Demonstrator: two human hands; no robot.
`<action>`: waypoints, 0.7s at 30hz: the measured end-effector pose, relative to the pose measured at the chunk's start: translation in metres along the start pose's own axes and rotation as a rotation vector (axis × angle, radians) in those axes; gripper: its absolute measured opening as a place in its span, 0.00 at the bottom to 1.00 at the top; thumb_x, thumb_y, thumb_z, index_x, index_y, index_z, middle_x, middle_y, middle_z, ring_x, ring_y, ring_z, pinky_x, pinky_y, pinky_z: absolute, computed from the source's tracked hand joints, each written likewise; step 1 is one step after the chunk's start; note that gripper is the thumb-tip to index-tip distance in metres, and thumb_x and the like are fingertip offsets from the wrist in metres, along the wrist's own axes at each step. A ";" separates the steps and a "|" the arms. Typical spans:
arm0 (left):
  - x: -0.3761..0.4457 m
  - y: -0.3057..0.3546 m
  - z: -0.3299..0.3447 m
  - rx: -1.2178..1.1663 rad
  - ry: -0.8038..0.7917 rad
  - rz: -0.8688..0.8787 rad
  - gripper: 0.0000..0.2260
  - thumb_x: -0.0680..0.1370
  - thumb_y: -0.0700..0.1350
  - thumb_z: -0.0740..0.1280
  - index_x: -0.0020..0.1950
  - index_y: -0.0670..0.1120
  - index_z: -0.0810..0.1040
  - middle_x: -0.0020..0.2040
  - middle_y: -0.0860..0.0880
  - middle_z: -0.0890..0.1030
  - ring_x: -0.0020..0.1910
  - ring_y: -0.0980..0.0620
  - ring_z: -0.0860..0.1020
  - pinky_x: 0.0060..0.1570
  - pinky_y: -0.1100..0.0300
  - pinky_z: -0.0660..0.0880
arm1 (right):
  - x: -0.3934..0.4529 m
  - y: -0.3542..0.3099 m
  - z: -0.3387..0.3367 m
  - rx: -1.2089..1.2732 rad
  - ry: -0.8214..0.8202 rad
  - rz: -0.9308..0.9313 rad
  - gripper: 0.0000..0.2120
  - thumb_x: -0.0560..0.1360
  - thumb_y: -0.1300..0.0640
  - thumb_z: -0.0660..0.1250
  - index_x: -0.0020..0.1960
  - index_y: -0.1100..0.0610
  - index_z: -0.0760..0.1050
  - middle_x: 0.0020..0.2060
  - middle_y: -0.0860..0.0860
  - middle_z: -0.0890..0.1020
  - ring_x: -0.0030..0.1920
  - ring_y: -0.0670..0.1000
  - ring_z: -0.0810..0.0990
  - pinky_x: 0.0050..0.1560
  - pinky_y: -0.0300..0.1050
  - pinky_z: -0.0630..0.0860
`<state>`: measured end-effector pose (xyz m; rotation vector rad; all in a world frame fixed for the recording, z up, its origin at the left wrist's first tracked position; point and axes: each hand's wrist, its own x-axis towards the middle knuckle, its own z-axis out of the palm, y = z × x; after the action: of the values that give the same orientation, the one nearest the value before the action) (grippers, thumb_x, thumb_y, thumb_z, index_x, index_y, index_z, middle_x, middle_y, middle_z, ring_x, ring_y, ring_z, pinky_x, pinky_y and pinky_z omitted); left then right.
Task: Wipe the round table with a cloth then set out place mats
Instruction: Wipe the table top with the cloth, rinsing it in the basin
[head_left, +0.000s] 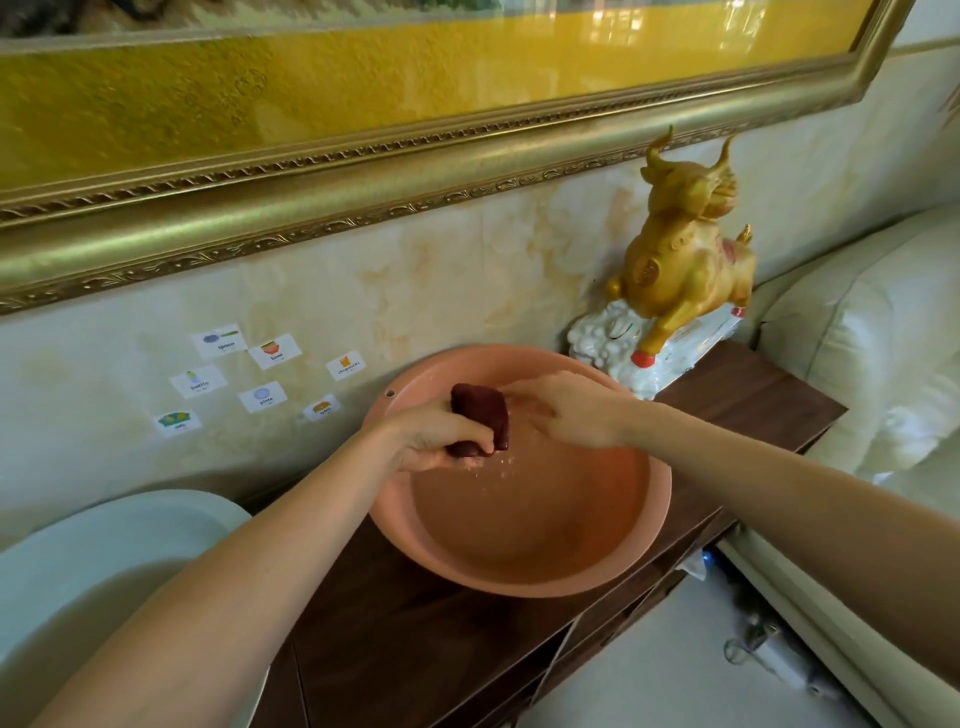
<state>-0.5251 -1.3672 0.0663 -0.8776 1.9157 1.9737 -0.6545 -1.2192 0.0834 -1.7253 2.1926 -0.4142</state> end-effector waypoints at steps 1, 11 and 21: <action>-0.001 0.002 -0.001 0.007 -0.030 -0.015 0.13 0.73 0.28 0.67 0.56 0.37 0.76 0.47 0.40 0.78 0.36 0.50 0.77 0.27 0.65 0.73 | -0.003 0.002 0.000 -0.249 0.046 -0.143 0.33 0.74 0.64 0.61 0.77 0.55 0.59 0.72 0.52 0.69 0.71 0.51 0.68 0.71 0.46 0.65; -0.018 0.035 0.016 0.173 -0.244 0.018 0.07 0.74 0.32 0.69 0.47 0.43 0.77 0.36 0.49 0.76 0.34 0.56 0.74 0.30 0.66 0.68 | -0.005 -0.001 0.001 -0.425 0.327 -0.495 0.42 0.71 0.60 0.73 0.76 0.62 0.52 0.75 0.61 0.61 0.66 0.58 0.73 0.59 0.47 0.75; -0.006 0.051 0.023 0.414 0.089 0.016 0.04 0.69 0.35 0.73 0.37 0.42 0.80 0.29 0.47 0.75 0.24 0.55 0.68 0.21 0.64 0.60 | 0.022 -0.023 -0.018 -0.410 0.111 -0.223 0.15 0.71 0.58 0.71 0.54 0.60 0.71 0.51 0.57 0.77 0.51 0.58 0.78 0.48 0.52 0.74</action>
<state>-0.5546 -1.3488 0.1105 -0.8425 2.2697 1.4790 -0.6473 -1.2456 0.1077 -2.2214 2.2899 -0.1142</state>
